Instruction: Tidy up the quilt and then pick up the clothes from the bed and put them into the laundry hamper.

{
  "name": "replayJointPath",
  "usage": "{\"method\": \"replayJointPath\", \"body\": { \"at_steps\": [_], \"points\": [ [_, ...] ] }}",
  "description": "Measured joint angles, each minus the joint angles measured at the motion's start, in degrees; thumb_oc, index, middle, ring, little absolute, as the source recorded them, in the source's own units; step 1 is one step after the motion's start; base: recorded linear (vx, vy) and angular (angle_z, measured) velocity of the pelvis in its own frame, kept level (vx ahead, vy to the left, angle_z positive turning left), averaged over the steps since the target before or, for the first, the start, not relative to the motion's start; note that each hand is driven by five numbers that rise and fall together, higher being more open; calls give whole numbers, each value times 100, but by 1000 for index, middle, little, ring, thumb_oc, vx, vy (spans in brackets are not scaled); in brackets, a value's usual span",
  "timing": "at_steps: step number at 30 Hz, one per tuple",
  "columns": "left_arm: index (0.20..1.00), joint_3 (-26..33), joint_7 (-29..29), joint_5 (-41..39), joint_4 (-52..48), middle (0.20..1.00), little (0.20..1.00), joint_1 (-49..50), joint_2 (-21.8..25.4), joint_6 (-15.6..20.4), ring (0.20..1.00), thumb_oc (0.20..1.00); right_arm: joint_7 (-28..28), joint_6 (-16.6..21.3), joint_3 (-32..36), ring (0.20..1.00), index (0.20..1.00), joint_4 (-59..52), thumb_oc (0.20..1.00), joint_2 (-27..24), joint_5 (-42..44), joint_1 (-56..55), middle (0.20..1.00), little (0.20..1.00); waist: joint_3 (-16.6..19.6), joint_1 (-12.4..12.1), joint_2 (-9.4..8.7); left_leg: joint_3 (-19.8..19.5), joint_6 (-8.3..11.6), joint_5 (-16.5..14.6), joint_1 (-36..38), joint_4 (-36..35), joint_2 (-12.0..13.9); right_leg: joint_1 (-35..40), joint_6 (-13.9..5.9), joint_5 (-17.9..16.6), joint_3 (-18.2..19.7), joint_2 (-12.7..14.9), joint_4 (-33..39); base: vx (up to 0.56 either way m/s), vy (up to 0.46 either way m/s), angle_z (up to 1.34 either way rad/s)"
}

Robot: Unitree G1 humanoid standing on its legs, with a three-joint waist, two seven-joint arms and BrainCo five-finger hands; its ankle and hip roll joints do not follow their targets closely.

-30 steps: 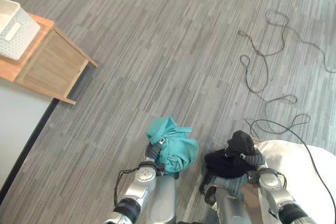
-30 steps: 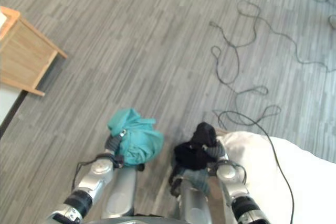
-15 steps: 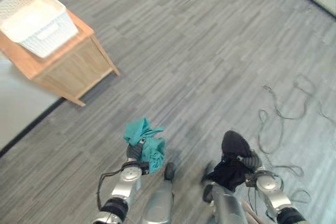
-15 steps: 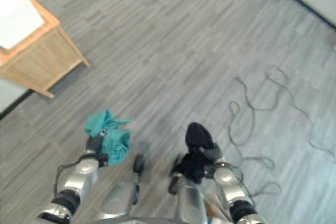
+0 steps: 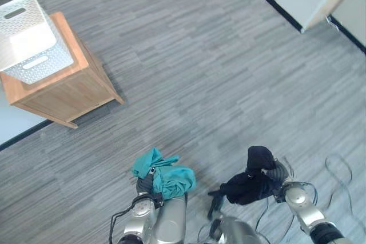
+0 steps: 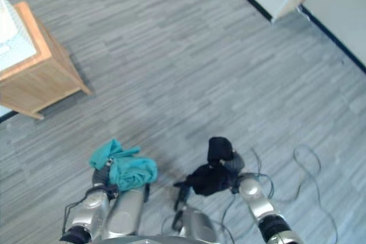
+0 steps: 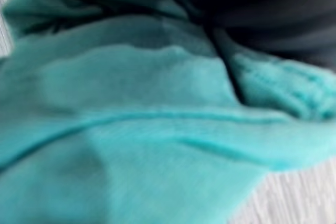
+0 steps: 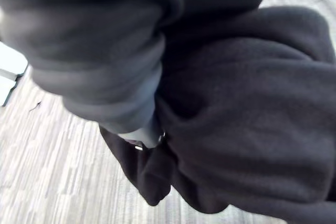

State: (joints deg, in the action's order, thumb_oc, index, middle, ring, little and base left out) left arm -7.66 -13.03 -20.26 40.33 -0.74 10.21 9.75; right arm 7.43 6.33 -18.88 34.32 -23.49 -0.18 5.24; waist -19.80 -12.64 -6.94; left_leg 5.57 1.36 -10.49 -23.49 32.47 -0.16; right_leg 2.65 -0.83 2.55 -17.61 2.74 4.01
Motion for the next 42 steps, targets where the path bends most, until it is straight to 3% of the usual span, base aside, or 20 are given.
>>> {"method": "replayJointPath", "body": {
  "at_steps": [4, 6, 8, 9, 12, 14, 16, 18, 20, 22, 23, 24, 25, 27, 28, 30, 32, 35, 39, 42],
  "points": [
    [200, 279, -44, 11, 70, 200, 200, -77, 112, -28, 200, 200, 5, 15, -360, 200, 200, 74, 200, 193, -218, -72, 200, 200, 161, -314, -43, 1579, -343, 688, -412, -1903, 103, 1035, -112, 843, -627, -626, 26, 751, -80, 32],
    [200, 589, -141, 7, 291, 200, 200, -37, 174, -96, 200, 200, 49, -15, -408, 200, 200, 110, 200, 536, -216, -352, 200, 200, 390, -73, -432, 2763, -1307, 750, 36, -1536, 374, 1183, -426, 1053, -1157, -488, -918, 791, 160, 145],
    [200, 473, -112, 9, 480, 200, 200, -73, 206, -151, 200, 200, 110, -51, -526, 200, 200, 1198, 200, 791, -208, 229, 200, 200, 419, -40, -594, 2365, -1171, 635, 576, -1796, 236, 810, -803, 1056, -1125, -89, -2517, 913, 34, 125],
    [200, 293, -73, 8, 660, 200, 200, -99, 160, -146, 200, 200, 157, -49, -349, 200, 200, 1418, 200, 893, -205, 222, 200, 200, 451, -103, -477, 1931, -1004, 308, 963, -1785, 207, 462, -1520, 337, -1109, 201, -4060, 448, -21, 85],
    [200, 97, -79, 10, 577, 200, 200, 3, 246, -149, 200, 200, 157, -49, -297, 200, 200, 1287, 200, 946, -203, 37, 200, 200, 603, -91, -472, 1662, -761, 133, 1609, -1792, 319, -535, -1206, 202, -935, 633, -5697, 601, -2, 102],
    [200, 138, -114, 44, 370, 200, 200, 155, 193, -256, 200, 200, 175, -1, -187, 200, 200, 832, 200, 741, -198, 42, 200, 200, 615, 191, 161, 1033, -503, 30, 2150, -2048, 921, -1656, -862, 583, -827, 837, -6006, 627, -65, 96],
    [200, -36, -158, 84, 177, 200, 200, 130, 241, -246, 200, 200, 184, 22, -181, 200, 200, 557, 200, 598, -192, -190, 200, 200, 747, 450, 474, 290, -531, -133, 2419, -2355, 1249, -2156, -885, 575, -567, 856, -5094, 642, -161, 120],
    [200, -116, -189, 140, -90, 200, 200, -26, 449, -228, 200, 200, 169, 7, -200, 200, 200, 250, 200, 561, -192, -435, 200, 200, 746, 814, 371, -297, -419, -61, 2537, -2495, 1557, -2400, -1021, 479, 148, 1077, -3424, 726, -298, 185],
    [200, -124, -204, 318, -208, 200, 200, 15, 607, -164, 200, 200, 150, 2, -290, 200, 200, 224, 200, 521, -196, -488, 200, 200, 896, 928, 235, -986, -99, -172, 2701, -2939, 2117, -2072, -733, -583, 489, 717, -1701, 921, -356, 164],
    [200, -342, -179, 397, -232, 200, 200, -145, 487, -143, 200, 200, 183, -125, -26, 200, 200, 341, 200, 476, -205, -166, 200, 200, 767, 928, 371, -1261, 469, -324, 2564, -2935, 1723, -2011, -391, -360, 183, 551, -1783, 909, -298, 86],
    [200, -337, -174, 513, -162, 200, 200, -134, 477, -139, 200, 200, 190, -169, 17, 200, 200, 321, 200, 484, -207, -1, 200, 200, 649, 1041, 263, -1239, 468, -290, 2525, -2675, 1169, -1967, -299, -311, 151, 742, -1970, 469, -146, 71],
    [200, -332, -176, 536, 0, 200, 200, -172, 257, -150, 200, 200, 202, -170, 48, 200, 200, 100, 200, 164, -212, 69, 200, 200, 416, 1245, 583, -1031, 55, 354, 3042, -2809, 923, -2095, -269, -230, 239, 798, -3351, 679, -220, 100],
    [200, -333, -171, 546, 28, 200, 200, -181, 225, -135, 200, 200, 199, -148, 59, 200, 200, 52, 200, 114, -215, 58, 200, 200, 348, 1354, 588, -1021, 118, 547, 3192, -2862, 959, -2325, -331, -245, 345, 939, -4186, 813, -313, 138],
    [200, -136, -129, 573, -69, 200, 200, 153, 278, 84, 200, 200, 128, -175, 67, 200, 200, 171, 200, 310, -221, -30, 200, 200, 531, 1414, 214, -1414, 404, 644, 3093, -2305, 923, -2169, -722, 416, 853, 775, -3269, 442, -341, 125],
    [200, -73, -115, 534, -32, 200, 200, 213, 347, 71, 200, 200, 90, -162, 46, 200, 200, 302, 200, 435, -224, -100, 200, 200, 596, 1274, 125, -1525, 443, 599, 2869, -1422, 993, -1909, -62, 253, 716, 622, -2763, 152, -340, 59],
    [200, 65, -129, 507, -124, 200, 200, 382, 380, -40, 200, 200, 90, -110, 29, 200, 200, 193, 200, 551, -214, -1, 200, 200, 621, 905, 128, -1594, 562, 1287, 1856, 115, 1152, -1808, 253, 447, 648, 231, -2407, 244, -378, -3],
    [200, 124, -169, 489, -139, 200, 200, 351, 322, -117, 200, 200, 117, -129, -46, 200, 200, 180, 200, 636, -208, 224, 200, 200, 384, 761, 178, -1148, 394, 1164, 569, 1914, 1133, -1397, 627, 386, 546, -23, -1923, 408, -256, 1],
    [200, 129, -180, 491, -349, 200, 200, 438, 371, -98, 200, 200, 129, -186, -203, 200, 200, 327, 200, 701, -208, 298, 200, 200, 139, 676, 72, -167, 214, 649, 250, 1853, 937, -442, 542, 323, 377, -110, -1167, 510, -58, 35],
    [200, 163, -94, 533, -669, 200, 200, 425, 397, -68, 200, 200, 118, -168, -257, 200, 200, 354, 200, 722, -211, 264, 200, 200, 127, 596, 164, 1776, -48, 634, -93, -1282, 920, 699, 157, 308, -300, -562, 50, 603, 105, 48],
    [200, 190, -78, 532, -616, 200, 200, 425, 405, -102, 200, 200, 134, -152, -157, 200, 200, 515, 200, 792, -210, 268, 200, 200, 181, 571, 97, 2998, -1, 612, -244, -1946, 1107, 953, -366, 804, -675, -669, 46, 473, 166, 28]
  ]
}}
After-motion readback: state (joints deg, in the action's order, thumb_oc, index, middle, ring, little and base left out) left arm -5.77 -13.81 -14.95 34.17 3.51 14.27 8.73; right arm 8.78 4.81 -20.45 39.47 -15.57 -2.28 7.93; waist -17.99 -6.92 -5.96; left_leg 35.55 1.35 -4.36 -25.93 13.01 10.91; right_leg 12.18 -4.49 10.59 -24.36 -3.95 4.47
